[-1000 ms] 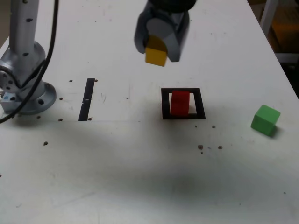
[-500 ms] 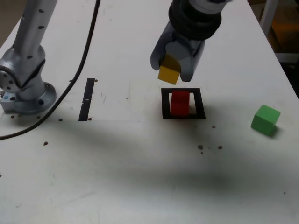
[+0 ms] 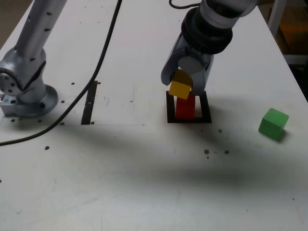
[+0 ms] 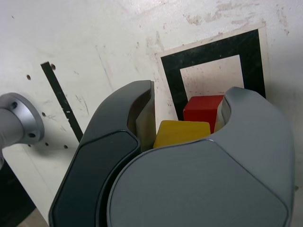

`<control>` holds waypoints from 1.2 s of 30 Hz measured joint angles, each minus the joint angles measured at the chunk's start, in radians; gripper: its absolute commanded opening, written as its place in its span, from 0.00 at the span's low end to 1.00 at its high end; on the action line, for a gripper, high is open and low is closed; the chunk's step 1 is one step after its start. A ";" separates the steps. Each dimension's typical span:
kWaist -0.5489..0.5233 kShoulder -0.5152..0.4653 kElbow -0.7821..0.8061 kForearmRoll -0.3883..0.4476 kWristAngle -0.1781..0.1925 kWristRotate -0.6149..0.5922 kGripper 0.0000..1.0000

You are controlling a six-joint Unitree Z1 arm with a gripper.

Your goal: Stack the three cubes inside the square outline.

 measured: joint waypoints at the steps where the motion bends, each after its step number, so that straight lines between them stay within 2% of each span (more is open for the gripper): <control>1: 0.003 0.000 0.000 -0.004 -0.004 -0.005 0.28; 13: 0.055 -0.031 0.085 -0.138 -0.048 -0.083 0.28; 24: 0.056 -0.066 0.126 -0.138 -0.049 -0.122 0.28; 32: 0.056 -0.079 0.142 -0.152 -0.070 -0.146 0.28; 36: 0.056 -0.088 0.166 -0.188 -0.085 -0.146 0.28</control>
